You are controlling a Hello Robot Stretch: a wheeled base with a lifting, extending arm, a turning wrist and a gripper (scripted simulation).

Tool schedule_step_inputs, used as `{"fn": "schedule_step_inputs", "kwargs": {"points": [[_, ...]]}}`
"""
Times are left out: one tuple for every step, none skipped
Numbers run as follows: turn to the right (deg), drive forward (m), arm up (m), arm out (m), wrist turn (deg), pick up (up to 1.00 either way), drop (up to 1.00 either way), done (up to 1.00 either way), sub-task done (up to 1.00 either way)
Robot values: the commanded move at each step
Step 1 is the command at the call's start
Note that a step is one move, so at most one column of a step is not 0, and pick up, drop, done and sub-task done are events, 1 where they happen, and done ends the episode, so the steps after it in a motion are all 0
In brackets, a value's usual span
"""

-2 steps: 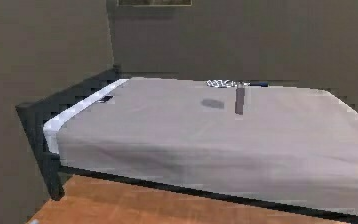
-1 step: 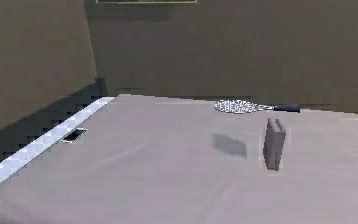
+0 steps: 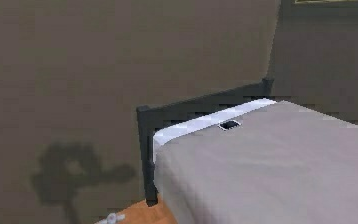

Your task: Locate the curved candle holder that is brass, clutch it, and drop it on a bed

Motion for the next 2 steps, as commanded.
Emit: {"fn": "schedule_step_inputs", "kwargs": {"points": [[-6.0,0.00,0.00,0.00,0.0,0.00,0.00,0.00,0.00],[0.0,0.00,0.00,0.48,0.0,0.00,0.00,0.00,0.00]]}}
